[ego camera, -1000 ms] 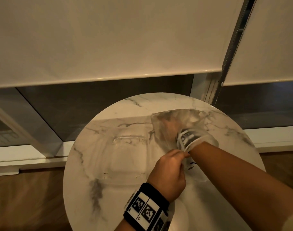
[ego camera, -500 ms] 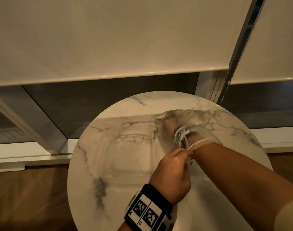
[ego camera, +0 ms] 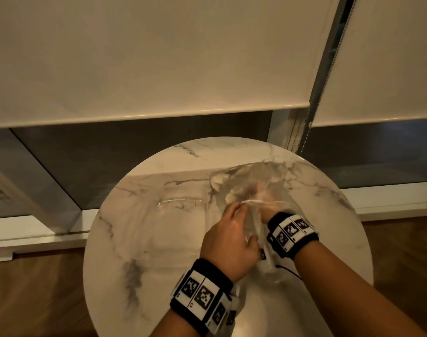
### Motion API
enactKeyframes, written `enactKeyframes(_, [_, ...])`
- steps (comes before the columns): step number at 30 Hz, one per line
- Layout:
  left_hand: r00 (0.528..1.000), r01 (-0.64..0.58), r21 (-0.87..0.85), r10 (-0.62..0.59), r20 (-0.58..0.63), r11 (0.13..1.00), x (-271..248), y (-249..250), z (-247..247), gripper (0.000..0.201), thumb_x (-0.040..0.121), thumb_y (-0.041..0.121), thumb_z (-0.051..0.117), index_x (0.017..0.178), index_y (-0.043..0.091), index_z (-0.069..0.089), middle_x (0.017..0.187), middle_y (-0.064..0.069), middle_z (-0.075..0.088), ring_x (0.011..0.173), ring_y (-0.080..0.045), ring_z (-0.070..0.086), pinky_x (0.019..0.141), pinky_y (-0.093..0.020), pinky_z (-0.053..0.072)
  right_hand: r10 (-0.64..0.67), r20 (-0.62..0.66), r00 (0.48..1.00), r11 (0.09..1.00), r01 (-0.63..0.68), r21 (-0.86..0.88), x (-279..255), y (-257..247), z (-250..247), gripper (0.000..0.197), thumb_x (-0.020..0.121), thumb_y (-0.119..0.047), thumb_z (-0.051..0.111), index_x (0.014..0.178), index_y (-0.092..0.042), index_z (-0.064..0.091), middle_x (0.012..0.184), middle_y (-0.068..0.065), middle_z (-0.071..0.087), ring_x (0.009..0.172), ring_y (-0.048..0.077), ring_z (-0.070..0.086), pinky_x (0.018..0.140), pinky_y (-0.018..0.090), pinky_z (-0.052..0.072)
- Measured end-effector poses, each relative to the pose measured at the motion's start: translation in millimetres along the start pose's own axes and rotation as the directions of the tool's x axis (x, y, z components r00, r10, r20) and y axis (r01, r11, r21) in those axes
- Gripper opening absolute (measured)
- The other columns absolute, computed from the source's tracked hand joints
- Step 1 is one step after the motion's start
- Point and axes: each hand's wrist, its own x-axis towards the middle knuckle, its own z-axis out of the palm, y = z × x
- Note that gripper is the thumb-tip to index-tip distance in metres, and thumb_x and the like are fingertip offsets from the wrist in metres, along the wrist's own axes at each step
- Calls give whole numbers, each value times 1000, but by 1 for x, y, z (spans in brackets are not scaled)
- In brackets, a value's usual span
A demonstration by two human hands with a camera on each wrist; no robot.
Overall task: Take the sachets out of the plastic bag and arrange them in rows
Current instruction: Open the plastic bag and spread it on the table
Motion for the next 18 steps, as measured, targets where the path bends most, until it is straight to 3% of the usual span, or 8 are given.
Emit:
enactKeyframes(3, [998,57,23,-57,34,998,0,-3,2,78,87,44,60,153,26,23,155,19,11,101,-16,66,90,-34,53,-20,-22,1000,996,22,89,-18,7,2,16,97,-30,60,87,-24,71,92,11,72,87,22,68,86,35,55])
enactKeyframes(4, [998,57,21,-57,35,998,2,-5,3,80,86,41,62,153,26,22,155,18,10,102,-17,66,90,-34,53,-4,-88,996,984,19,176,-24,8,1,19,93,-27,63,75,-27,70,83,6,73,81,21,69,81,42,57])
enactKeyframes(6, [998,50,-10,-49,44,999,7,-11,6,80,85,31,66,153,25,23,156,18,10,106,-19,64,93,-35,54,-108,-259,960,951,176,255,-44,7,-5,26,85,-19,70,62,-29,65,69,-12,68,69,9,65,70,38,57])
enactKeyframes(8, [998,43,-46,-41,46,998,14,-16,8,80,86,20,65,154,22,23,157,14,12,117,-21,59,102,-32,49,-222,-325,919,923,306,234,-63,3,-6,30,80,-9,70,64,-34,66,72,-20,64,70,-4,57,68,29,50])
enactKeyframes(11, [997,65,-68,-63,45,996,28,-23,10,80,85,10,61,155,16,23,159,3,18,137,-19,38,108,-13,26,-209,-227,951,919,271,288,-83,7,-1,24,76,-13,75,61,-26,64,68,-10,65,69,5,61,68,38,52])
enactKeyframes(13, [996,72,-58,-69,55,996,39,-31,14,81,84,11,63,155,14,24,159,-1,21,142,-17,32,108,-12,21,-169,-187,968,902,228,366,-89,8,0,11,77,-16,77,70,-22,70,77,-7,70,75,11,67,72,43,56])
enactKeyframes(16, [987,83,-14,-80,141,996,45,-43,24,62,84,21,61,144,21,45,146,0,42,133,-19,46,111,-25,37,-86,-134,987,823,146,549,-101,2,-15,9,82,-10,78,87,-18,79,83,-4,74,72,15,71,63,39,61])
enactKeyframes(18, [963,107,39,-113,243,993,42,-48,29,51,79,30,56,130,28,55,130,1,56,117,-21,59,98,-34,50,-75,-90,993,786,114,607,-107,0,-27,8,84,-12,78,90,-18,79,79,2,75,66,15,70,62,40,61])
